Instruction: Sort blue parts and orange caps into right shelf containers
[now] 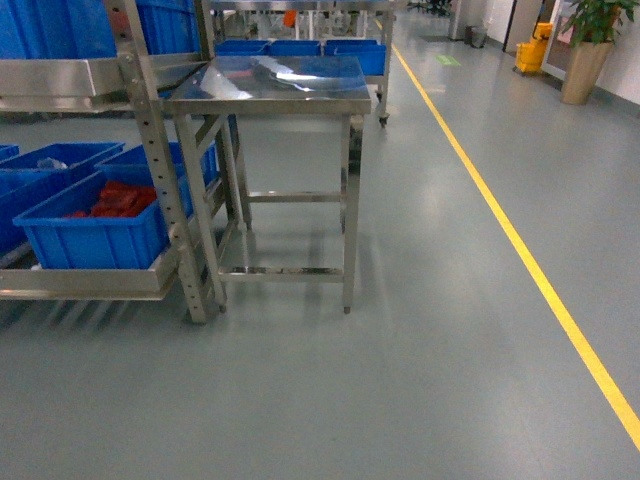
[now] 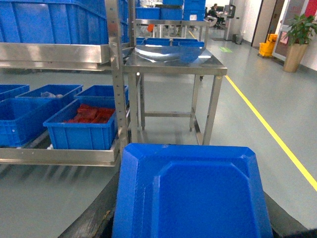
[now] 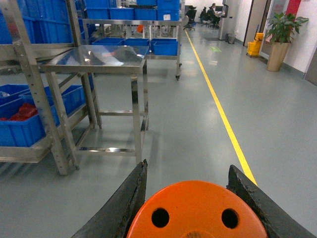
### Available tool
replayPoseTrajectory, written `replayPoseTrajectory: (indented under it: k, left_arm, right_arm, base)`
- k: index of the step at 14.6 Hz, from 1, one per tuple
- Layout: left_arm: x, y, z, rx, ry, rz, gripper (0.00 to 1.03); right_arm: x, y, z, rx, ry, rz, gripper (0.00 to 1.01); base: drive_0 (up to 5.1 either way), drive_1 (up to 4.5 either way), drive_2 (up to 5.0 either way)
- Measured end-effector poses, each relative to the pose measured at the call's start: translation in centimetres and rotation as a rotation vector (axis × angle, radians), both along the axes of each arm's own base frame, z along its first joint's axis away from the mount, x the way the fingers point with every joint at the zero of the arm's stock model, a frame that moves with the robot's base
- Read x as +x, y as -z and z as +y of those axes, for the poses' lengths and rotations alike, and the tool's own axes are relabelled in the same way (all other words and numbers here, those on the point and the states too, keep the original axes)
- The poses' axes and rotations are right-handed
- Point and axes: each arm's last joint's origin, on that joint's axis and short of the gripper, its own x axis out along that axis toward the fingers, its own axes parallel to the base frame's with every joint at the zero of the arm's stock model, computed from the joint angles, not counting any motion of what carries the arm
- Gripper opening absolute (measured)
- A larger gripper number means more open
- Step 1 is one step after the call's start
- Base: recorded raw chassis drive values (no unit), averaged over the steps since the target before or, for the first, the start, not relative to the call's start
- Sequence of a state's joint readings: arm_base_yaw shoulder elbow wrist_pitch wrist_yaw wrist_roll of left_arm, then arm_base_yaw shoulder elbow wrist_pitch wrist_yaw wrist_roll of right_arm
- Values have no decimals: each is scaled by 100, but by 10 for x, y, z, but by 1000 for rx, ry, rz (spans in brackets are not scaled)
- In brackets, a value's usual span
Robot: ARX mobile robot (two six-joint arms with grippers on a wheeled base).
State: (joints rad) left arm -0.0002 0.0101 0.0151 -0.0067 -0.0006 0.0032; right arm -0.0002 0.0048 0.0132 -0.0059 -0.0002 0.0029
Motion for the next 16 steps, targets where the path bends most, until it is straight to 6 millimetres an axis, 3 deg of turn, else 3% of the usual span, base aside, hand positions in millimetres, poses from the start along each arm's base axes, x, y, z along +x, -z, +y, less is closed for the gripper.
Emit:
replayPoseTrajectory:
  k: [16]
  left_arm:
    - [0, 0, 0, 0, -2, 2, 44]
  right_arm:
    - [0, 0, 0, 0, 0, 1, 43]
  base:
    - [9, 432, -413]
